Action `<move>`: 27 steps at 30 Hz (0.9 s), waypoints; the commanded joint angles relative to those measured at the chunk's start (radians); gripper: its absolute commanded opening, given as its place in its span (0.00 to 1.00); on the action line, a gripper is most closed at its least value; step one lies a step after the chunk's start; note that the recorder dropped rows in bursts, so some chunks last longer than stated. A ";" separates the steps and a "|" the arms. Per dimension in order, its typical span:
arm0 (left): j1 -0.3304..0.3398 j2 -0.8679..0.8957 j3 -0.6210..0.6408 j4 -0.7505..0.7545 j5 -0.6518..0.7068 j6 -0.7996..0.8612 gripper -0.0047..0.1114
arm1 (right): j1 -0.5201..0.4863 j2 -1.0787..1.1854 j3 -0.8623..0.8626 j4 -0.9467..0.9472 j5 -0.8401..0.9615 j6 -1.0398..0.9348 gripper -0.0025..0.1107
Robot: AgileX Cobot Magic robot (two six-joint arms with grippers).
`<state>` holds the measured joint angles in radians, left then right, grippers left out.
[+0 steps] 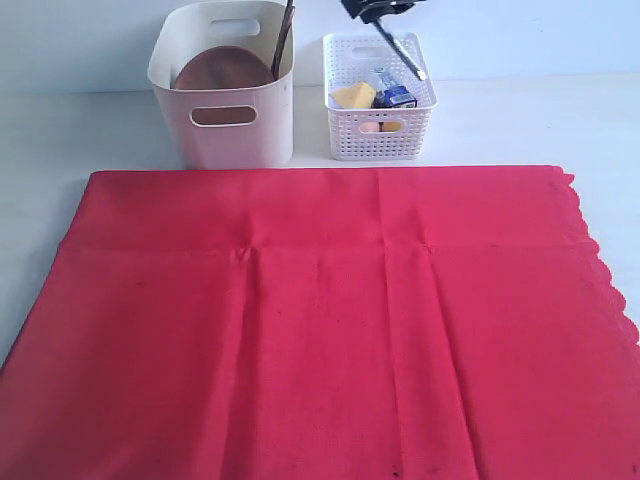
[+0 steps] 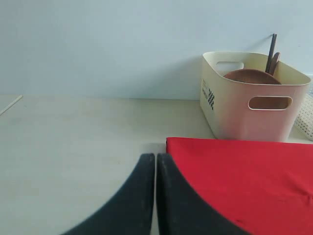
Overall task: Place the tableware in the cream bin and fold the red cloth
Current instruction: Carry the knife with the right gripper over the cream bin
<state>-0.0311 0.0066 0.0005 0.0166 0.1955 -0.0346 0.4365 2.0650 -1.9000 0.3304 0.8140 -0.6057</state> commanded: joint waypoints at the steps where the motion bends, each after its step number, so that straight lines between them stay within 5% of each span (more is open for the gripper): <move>1: 0.003 -0.007 -0.001 -0.006 0.000 -0.001 0.07 | -0.095 -0.003 0.009 0.047 -0.015 0.005 0.02; 14: 0.003 -0.007 -0.001 -0.006 0.000 -0.001 0.07 | -0.127 0.164 0.009 0.320 -0.284 -0.165 0.02; 23: 0.003 -0.007 -0.001 -0.006 0.000 -0.001 0.07 | -0.122 0.166 0.009 0.988 -0.120 -0.920 0.02; 27: 0.003 -0.007 -0.001 -0.006 0.000 -0.001 0.07 | -0.122 0.182 0.009 1.237 0.114 -1.237 0.02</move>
<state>-0.0311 0.0066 0.0005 0.0166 0.1955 -0.0346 0.3143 2.2411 -1.8929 1.3894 0.7745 -1.6346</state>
